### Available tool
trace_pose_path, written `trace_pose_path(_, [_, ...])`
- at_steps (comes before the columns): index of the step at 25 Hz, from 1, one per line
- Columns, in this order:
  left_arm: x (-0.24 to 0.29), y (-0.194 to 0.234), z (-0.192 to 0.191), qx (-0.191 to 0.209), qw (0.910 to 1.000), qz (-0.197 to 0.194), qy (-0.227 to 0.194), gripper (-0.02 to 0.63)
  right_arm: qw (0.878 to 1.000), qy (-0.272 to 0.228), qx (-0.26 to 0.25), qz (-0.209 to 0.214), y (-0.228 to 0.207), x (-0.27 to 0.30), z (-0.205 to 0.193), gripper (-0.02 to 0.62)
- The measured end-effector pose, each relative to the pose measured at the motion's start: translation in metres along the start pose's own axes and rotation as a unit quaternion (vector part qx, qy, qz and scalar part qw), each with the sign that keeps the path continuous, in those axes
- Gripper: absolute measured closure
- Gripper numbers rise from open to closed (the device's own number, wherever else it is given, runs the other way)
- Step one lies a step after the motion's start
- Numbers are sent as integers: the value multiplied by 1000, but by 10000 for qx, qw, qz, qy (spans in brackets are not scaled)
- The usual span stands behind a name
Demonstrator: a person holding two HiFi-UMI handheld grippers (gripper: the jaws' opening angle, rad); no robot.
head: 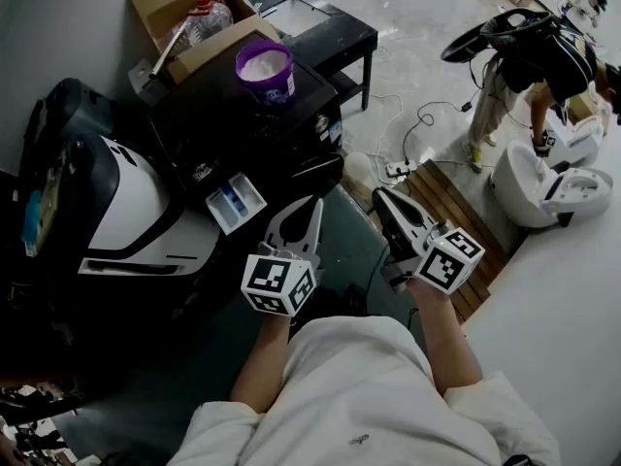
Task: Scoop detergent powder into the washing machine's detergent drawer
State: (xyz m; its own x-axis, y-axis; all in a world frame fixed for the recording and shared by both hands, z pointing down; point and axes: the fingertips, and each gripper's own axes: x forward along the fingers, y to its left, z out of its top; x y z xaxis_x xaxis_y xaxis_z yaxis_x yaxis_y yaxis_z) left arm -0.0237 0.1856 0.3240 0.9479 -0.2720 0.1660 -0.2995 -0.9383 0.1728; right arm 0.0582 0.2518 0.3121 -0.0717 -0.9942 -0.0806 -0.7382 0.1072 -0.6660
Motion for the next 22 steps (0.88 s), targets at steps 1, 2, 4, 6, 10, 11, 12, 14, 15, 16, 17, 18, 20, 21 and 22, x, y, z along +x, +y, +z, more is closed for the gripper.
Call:
trace_pose_path(1, [-1,-2,1,-2,10000,-5,-23,586,10000,8,-3,21,2,-2,-1,588])
trace_pose_path(2, [-1,-4,2,-4,10000,-12,-37,586,10000,14,-3,38,4,-4,-2,588])
trace_pose_path(4, [-1,-7,3,0,10000,-18,-23,586,10000,21,9,48,5,-8,-3,588])
trace_pose_path(6, [0,-9,4,17,10000,-13,10,586,10000,18,33,23,4,-11,-3,588])
trace_pose_path(10, [2,-11,1,18,10000,39,70,586,10000,28,63,24,-1,-17,-3,588])
trace_pose_path(11, [2,-12,-1,22,9999,44,92,586,9999,37,110,59,-1,-18,-4,588])
trace_pose_path(12, [3,-13,-3,31,9999,41,117,586,9998,44,179,95,-2,-19,-5,586])
trace_pose_path(14, [3,-16,-5,53,9998,23,169,586,9995,60,286,128,-3,-20,-6,586])
trace_pose_path(15, [3,-18,-6,65,9998,17,189,586,9994,83,301,126,-3,-20,-8,586])
trace_pose_path(16, [3,-18,-6,78,9998,16,206,586,9994,109,311,120,-3,-20,-9,586])
trace_pose_path(17, [3,-18,-5,92,9997,17,222,586,9993,129,329,115,-3,-19,-9,586])
trace_pose_path(18, [3,-18,-5,106,9997,17,237,586,9992,143,353,110,-3,-18,-10,586])
trace_pose_path(20, [5,-17,-4,138,9996,8,257,586,9991,153,389,85,-4,-16,-9,586])
trace_pose_path(21, [6,-15,-4,157,9995,3,265,586,9991,152,399,61,-5,-14,-9,586])
trace_pose_path(22, [8,-13,-4,178,9995,-1,274,586,9991,154,405,28,-8,-12,-9,586])
